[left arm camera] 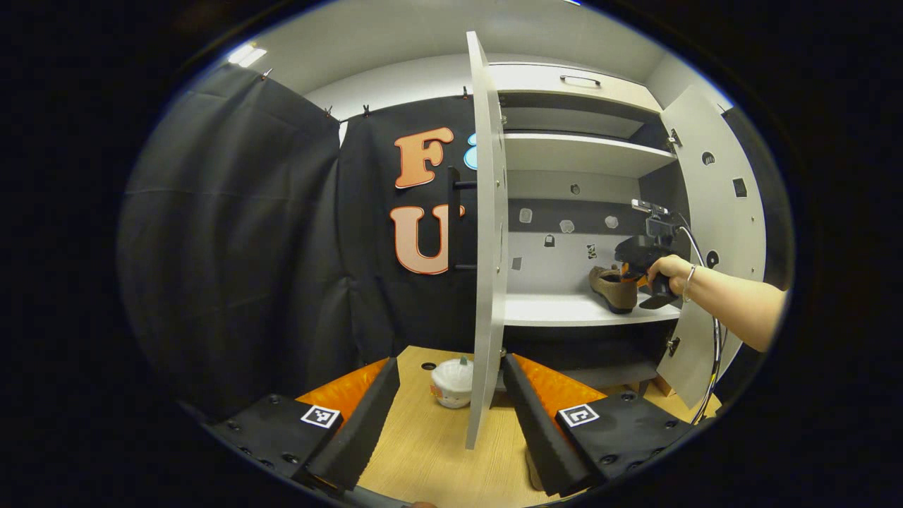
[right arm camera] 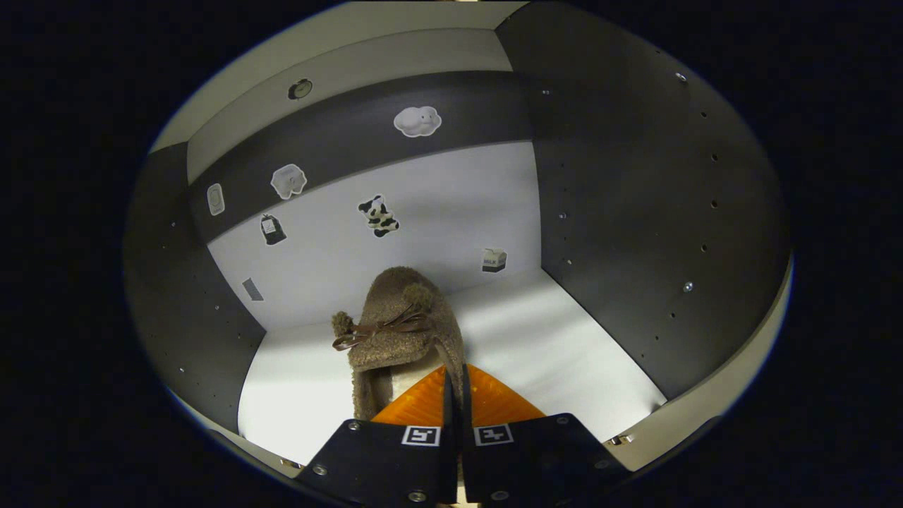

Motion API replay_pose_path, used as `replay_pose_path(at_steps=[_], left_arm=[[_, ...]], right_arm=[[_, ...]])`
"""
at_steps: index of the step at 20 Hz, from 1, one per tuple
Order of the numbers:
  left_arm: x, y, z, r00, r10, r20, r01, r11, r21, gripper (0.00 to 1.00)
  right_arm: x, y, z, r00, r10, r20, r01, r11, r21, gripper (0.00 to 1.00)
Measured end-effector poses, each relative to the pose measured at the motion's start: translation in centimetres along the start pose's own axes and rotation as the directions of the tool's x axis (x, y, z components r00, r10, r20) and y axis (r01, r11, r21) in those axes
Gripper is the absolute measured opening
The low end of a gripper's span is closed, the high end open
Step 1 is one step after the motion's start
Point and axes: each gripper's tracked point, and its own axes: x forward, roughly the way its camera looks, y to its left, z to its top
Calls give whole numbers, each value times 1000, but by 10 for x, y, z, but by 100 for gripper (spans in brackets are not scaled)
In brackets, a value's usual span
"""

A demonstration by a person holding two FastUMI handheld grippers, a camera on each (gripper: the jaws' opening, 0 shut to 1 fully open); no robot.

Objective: Grab one shoe with the right hand and put it into the shoe cabinet, grab the other shoe with the left hand and put it into the shoe cabinet; then close the right door with the right hand and the left door with the left hand.

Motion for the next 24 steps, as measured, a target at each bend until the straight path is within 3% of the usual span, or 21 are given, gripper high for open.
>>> replay_pose_path(at_steps=[4, 7, 13, 17, 22, 23, 24], left_arm=[[2, -5, -5, 1000, -13, -16, 13, 1000, -21, 96], [4, -17, -10, 999, -46, -19, 45, 998, -37, 96], [7, -39, -37, 994, -96, -46, 94, 995, -46, 96], [16, -62, -70, 986, -135, -100, 130, 990, -57, 97], [23, -107, -124, 955, -231, -189, 217, 972, -88, 99], [24, -116, -138, 946, -247, -212, 232, 968, -94, 99], [25, -123, -153, 936, -253, -245, 238, 967, -91, 97]], right_arm=[[-26, 3, 7, 999, 21, 50, -19, 999, -50, 19], [-63, 7, 3, 994, 61, 96, -53, 995, -80, 40], [-155, -1, -21, 970, 150, 191, -127, 984, -126, 73], [-212, -18, -44, 951, 168, 261, -127, 978, -166, 86], [-271, -39, -67, 929, 170, 330, -96, 969, -229, 91], [-281, -41, -72, 927, 179, 330, -105, 968, -230, 86], [-290, -43, -78, 927, 189, 324, -119, 967, -225, 92]])
